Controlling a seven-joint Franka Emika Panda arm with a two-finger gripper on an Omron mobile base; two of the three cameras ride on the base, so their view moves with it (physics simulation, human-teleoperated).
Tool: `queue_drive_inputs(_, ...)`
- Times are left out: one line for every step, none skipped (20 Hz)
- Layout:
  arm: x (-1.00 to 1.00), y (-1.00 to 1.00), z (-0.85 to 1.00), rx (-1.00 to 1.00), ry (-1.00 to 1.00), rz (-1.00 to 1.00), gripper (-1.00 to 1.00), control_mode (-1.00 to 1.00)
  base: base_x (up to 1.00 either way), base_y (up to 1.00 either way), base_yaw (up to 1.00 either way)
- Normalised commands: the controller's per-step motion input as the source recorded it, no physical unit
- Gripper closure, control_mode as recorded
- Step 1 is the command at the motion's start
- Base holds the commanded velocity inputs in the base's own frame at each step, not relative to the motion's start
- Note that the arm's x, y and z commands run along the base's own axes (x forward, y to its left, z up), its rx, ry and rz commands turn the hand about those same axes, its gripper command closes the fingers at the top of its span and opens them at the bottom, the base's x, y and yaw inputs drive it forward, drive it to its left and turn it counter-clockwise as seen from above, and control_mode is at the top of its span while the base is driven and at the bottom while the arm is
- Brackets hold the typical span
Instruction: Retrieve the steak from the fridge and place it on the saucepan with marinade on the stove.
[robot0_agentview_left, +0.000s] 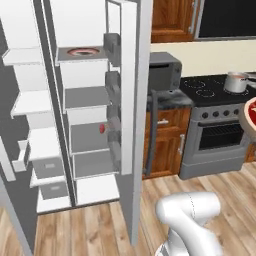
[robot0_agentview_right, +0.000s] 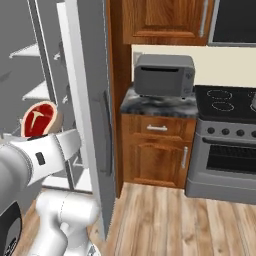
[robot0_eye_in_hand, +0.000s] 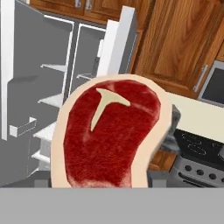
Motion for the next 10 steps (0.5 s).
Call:
queue_drive_inputs(0.0, 0.0, 0.0, 0.0, 0.0, 0.0, 1.0, 1.0, -0.05, -0.74, 0.0)
queue_drive_inputs(0.0, 0.0, 0.0, 0.0, 0.0, 0.0, 1.0, 1.0, -0.05, -0.74, 0.0)
queue_drive_inputs(0.0, 0.0, 0.0, 0.0, 0.0, 0.0, 1.0, 1.0, -0.05, -0.74, 0.0)
queue_drive_inputs(0.0, 0.0, 0.0, 0.0, 0.0, 0.0, 1.0, 1.0, -0.05, -0.73, 0.0)
queue_drive_inputs(0.0, 0.0, 0.0, 0.0, 0.0, 0.0, 1.0, 1.0, -0.06, -0.73, 0.0)
queue_drive_inputs(0.0, 0.0, 0.0, 0.0, 0.0, 0.0, 1.0, 1.0, -0.04, -0.73, 0.0)
queue_drive_inputs(0.0, 0.0, 0.0, 0.0, 0.0, 0.0, 1.0, 1.0, -0.04, -0.72, 0.0)
queue_drive_inputs(0.0, 0.0, 0.0, 0.0, 0.0, 0.0, 1.0, 1.0, -0.04, -0.72, 0.0)
queue_drive_inputs(0.0, 0.0, 0.0, 0.0, 0.0, 0.0, 1.0, 1.0, -0.03, -0.72, 0.0)
queue_drive_inputs(0.0, 0.0, 0.0, 0.0, 0.0, 0.0, 1.0, 1.0, -0.01, -0.7, 0.0)
